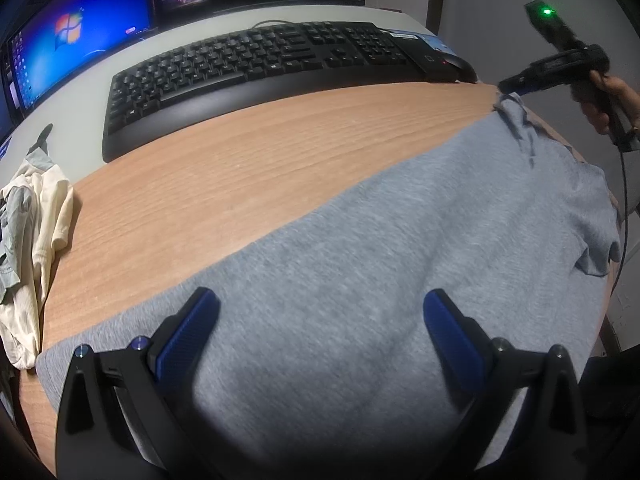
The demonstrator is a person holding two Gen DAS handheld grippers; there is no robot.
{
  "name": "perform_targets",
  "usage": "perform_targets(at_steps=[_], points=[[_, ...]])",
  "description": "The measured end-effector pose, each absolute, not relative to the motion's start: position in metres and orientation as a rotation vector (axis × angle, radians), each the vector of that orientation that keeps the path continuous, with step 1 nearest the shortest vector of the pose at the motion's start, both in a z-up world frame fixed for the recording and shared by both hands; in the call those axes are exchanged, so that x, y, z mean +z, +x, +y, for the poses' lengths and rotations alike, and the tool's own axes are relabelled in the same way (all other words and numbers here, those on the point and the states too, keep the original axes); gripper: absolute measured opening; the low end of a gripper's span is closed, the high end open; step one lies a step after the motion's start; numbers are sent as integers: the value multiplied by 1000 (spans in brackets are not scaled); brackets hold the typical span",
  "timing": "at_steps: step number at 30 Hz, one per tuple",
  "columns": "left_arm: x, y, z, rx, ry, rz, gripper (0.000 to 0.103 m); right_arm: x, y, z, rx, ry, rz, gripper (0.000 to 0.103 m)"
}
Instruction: Fold clothes
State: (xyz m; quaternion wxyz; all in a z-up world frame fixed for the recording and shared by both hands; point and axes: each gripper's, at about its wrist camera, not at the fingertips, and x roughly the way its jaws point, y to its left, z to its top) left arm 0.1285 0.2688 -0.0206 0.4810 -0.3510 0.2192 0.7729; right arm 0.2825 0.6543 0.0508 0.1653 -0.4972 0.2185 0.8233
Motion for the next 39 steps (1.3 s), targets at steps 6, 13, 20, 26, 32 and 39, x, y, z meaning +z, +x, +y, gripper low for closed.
perform_targets(at_steps=[6,13,20,26,32,39], points=[[-20,129,268,1888,-856,531,103,49,312,665,2342,-1350,763,4],[-20,129,269,1890,-859,522,103,37,363,693,2310,-1149,1135,4],[-20,129,269,1893,-861,519,103,38,397,715,2125,-987,1036,4],[-20,128,268,1896,-858,522,103,65,411,630,2395,-1235,976,40],[-20,128,267,1899,-858,523,103,47,443,587,2452,-1403,839,61],[-21,129,268,1900,-859,522,103,47,440,555,2527,-1454,695,6]])
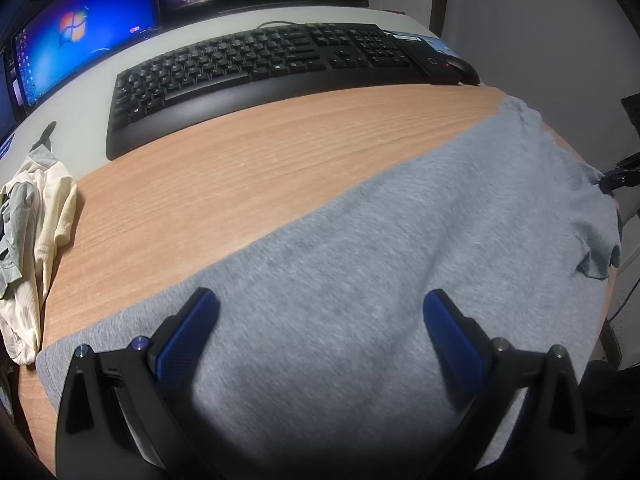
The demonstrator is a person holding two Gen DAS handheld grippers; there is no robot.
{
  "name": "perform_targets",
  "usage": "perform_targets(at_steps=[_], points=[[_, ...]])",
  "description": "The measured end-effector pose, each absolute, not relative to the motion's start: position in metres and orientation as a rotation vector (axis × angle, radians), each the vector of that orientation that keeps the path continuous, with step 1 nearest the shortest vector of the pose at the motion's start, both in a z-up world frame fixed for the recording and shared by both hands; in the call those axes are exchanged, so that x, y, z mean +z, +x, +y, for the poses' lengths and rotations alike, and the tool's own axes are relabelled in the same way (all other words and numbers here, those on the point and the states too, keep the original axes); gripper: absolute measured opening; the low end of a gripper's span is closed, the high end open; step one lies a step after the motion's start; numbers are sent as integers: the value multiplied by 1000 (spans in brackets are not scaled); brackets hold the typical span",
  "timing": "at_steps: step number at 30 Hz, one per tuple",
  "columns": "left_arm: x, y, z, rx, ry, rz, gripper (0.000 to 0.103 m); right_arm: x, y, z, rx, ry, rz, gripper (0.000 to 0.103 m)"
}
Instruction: Fold clothes
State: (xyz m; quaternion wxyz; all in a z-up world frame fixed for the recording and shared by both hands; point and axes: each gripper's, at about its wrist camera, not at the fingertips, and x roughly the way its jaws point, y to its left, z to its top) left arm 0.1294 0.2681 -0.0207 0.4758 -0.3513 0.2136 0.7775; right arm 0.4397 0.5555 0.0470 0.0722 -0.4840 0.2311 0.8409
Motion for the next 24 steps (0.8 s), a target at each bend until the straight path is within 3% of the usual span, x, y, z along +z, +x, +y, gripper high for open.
perform_targets(at_steps=[4,6,8,11,14,16,21,23,24], points=[[-21,130,268,1903,-858,522,103,54,466,556,2514,-1374,784,6],[-21,130,267,1903,-859,522,103,39,473,554,2382,-1422,686,6],[-21,130,267,1903,-859,522,103,19,479,564,2299,-1466,776,5],[-21,130,267,1904,-859,523,103,43,486,574,2337,-1292,773,7],[-21,130,267,1905,-859,523,103,73,468,566,2522,-1210,738,21],[-21,131,267,1909,-859,522,103,74,438,548,2601,-1256,653,28],[-21,131,266,1919,-862,516,103,26,355,511,2546,-1546,343,27],[-21,130,266,1928,-866,514,103,14,337,512,2520,-1504,176,23],[-21,129,267,1937,-870,513,103,13,328,520,2506,-1478,192,21]])
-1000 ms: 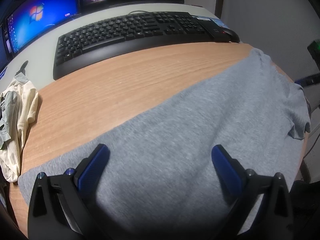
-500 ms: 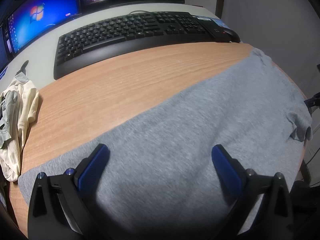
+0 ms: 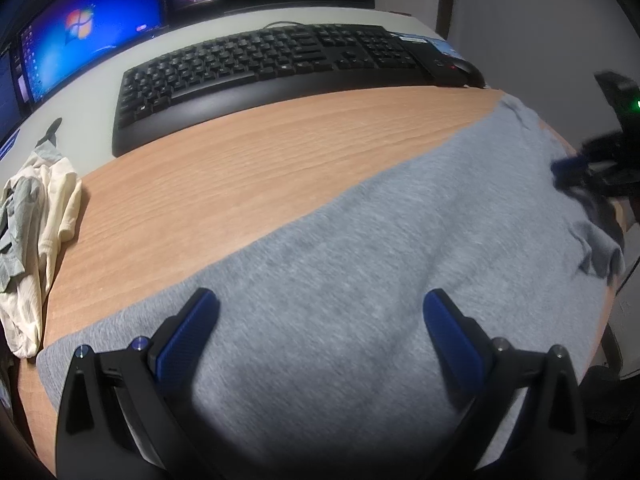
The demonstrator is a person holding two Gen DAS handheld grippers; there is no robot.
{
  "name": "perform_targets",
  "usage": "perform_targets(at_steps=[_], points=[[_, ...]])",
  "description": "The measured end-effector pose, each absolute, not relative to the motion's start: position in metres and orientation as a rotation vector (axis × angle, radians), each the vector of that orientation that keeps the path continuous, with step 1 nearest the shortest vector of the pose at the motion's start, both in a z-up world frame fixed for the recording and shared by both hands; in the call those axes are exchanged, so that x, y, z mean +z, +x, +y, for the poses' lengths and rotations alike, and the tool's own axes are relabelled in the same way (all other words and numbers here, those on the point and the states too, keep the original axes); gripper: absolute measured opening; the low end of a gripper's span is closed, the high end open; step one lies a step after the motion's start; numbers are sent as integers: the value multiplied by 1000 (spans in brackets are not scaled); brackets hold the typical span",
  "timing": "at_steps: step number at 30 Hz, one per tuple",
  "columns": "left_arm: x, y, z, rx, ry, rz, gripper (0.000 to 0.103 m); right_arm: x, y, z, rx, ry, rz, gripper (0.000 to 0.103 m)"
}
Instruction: Fold clothes
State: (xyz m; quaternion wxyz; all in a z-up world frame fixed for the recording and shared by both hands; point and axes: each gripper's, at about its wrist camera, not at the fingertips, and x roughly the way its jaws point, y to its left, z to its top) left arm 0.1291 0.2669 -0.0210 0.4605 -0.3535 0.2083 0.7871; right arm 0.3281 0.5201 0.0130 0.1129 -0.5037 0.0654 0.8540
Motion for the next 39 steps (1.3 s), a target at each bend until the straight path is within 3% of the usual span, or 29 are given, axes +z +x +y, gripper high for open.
perform_targets(at_steps=[2,8,9,10,12,17,19,21,26,32,35,39], points=[[-21,128,267,1949,-876,507,103,10,317,535,2509,-1459,308,20],[-21,127,265,1956,-879,500,103,29,341,507,2678,-1449,367,21],[-21,127,265,1956,-878,500,103,35,352,495,2714,-1455,324,30],[-21,127,265,1956,-878,500,103,38,362,481,2742,-1461,282,49],[-21,126,264,1956,-878,499,103,35,368,461,2737,-1497,159,66],[-21,126,263,1956,-876,498,103,11,355,436,2638,-1594,-183,65],[-21,126,263,1957,-877,495,103,4,337,450,2638,-1607,-116,42],[-22,126,262,1960,-877,491,103,5,320,465,2628,-1577,-62,28],[-21,127,261,1961,-876,489,103,6,302,471,2641,-1609,-46,28],[-22,128,260,1959,-871,489,103,43,350,504,2762,-1497,286,29],[-22,128,260,1959,-871,489,103,55,386,540,2745,-1374,492,42],[-22,128,261,1960,-872,491,103,36,399,533,2700,-1467,456,42]])
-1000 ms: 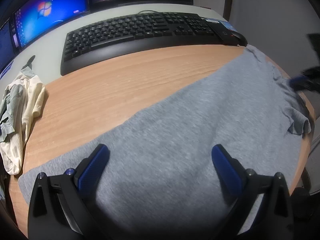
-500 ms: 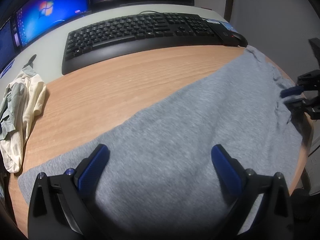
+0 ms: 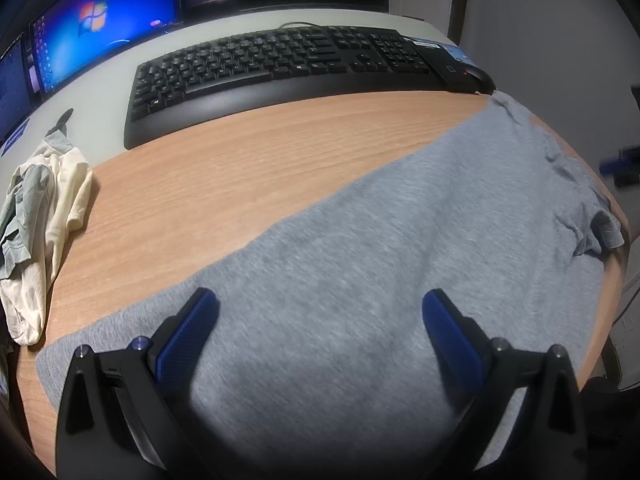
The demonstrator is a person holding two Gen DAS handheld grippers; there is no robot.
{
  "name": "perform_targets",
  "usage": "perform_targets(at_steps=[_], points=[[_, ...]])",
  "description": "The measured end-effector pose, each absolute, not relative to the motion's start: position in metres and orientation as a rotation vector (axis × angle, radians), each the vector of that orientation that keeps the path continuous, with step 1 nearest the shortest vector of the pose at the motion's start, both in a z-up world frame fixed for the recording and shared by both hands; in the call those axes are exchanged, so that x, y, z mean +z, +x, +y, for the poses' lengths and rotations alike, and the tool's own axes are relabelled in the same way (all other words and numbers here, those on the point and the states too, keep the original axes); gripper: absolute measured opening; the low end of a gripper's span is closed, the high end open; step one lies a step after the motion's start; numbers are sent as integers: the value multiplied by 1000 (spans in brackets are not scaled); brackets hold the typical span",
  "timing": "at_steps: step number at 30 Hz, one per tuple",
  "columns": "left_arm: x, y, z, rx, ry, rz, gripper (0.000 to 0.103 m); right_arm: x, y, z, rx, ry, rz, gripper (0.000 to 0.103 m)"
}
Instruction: Fold clothes
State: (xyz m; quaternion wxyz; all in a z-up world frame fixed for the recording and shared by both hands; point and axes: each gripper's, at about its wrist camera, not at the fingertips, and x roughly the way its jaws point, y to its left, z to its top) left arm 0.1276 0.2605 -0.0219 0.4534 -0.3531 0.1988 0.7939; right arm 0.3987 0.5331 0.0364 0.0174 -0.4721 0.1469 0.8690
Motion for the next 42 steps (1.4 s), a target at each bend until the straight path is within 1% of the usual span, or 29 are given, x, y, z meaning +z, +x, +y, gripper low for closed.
perform_targets(at_steps=[1,3,4,7,9,12,16,17,19,20,22,26,30,33,35,37,39,40,42], points=[[-22,128,261,1960,-872,491,103,30,399,528,2691,-1500,434,42],[-22,128,261,1961,-872,493,103,11,390,520,2530,-1553,227,42],[-22,128,261,1962,-872,494,103,4,387,522,2453,-1558,158,42],[-22,129,261,1964,-873,493,103,17,394,538,2519,-1456,356,42],[-22,129,261,1965,-873,492,103,26,402,546,2550,-1425,401,42],[-22,129,261,1965,-873,491,103,21,404,557,2519,-1481,475,42],[-22,128,260,1965,-873,491,103,3,403,568,2549,-1555,628,42],[-22,128,260,1965,-872,491,103,4,401,569,2553,-1559,625,41],[-22,128,260,1965,-872,491,103,7,396,568,2564,-1567,584,9],[-23,128,260,1965,-872,490,103,9,393,565,2570,-1578,542,5],[-23,128,260,1964,-871,491,103,12,385,559,2575,-1605,458,3],[-23,128,259,1964,-870,491,103,28,372,552,2578,-1597,311,2],[-23,128,259,1965,-871,490,103,65,374,557,2594,-1402,124,2],[-23,128,260,1966,-871,487,103,101,393,562,2751,-1184,124,2],[-23,129,260,1968,-874,485,103,96,401,569,2786,-1160,171,2],[-21,128,260,1959,-885,482,103,64,404,582,2723,-1267,219,2],[-12,125,253,1984,-916,448,101,28,410,595,2581,-1355,215,2],[-3,126,244,1998,-907,425,101,18,415,602,2516,-1372,211,2],[21,131,221,2037,-849,373,101,29,429,614,2488,-1280,276,3]])
